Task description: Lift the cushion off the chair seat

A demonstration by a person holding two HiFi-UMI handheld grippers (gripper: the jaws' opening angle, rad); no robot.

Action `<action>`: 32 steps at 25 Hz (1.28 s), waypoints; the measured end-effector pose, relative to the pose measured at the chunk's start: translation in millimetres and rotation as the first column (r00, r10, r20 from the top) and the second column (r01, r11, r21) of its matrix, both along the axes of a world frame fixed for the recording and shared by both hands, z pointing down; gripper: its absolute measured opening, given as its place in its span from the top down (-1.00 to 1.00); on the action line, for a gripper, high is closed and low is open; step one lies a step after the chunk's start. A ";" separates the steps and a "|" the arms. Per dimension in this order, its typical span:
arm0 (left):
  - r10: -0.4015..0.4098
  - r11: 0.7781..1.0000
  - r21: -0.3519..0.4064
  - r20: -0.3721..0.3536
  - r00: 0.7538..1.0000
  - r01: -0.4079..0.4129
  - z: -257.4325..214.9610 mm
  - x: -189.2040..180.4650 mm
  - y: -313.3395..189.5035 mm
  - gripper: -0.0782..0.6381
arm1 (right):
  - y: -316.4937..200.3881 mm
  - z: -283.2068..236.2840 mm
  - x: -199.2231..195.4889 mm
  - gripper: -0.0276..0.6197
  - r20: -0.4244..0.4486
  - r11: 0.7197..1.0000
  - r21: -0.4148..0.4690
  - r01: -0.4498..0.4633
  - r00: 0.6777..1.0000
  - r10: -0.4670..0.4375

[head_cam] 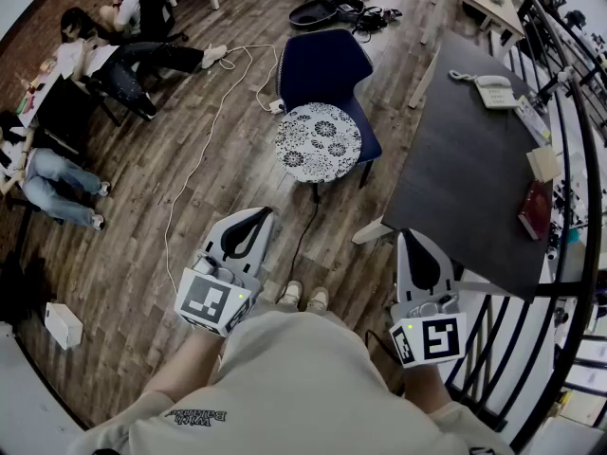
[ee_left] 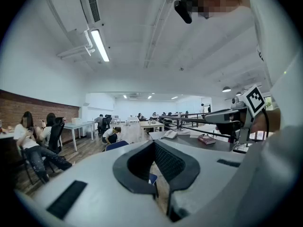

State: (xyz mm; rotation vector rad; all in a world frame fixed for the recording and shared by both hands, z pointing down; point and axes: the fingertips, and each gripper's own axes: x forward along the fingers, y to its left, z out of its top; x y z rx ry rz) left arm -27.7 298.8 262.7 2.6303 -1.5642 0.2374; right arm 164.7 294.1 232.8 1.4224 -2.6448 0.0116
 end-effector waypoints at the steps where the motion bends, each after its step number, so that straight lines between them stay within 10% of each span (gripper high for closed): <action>1: 0.000 1.000 0.000 0.001 1.000 0.000 0.5 0.6 -0.3 0.77 | 0.2 1.1 0.8 0.91 0.002 1.000 -0.006 -0.002 1.000 0.002; 32: -0.058 0.998 -0.003 -0.014 0.998 0.058 8.4 38.4 9.9 0.77 | 1.1 21.3 41.4 0.91 0.038 0.999 -0.030 0.035 0.999 -0.034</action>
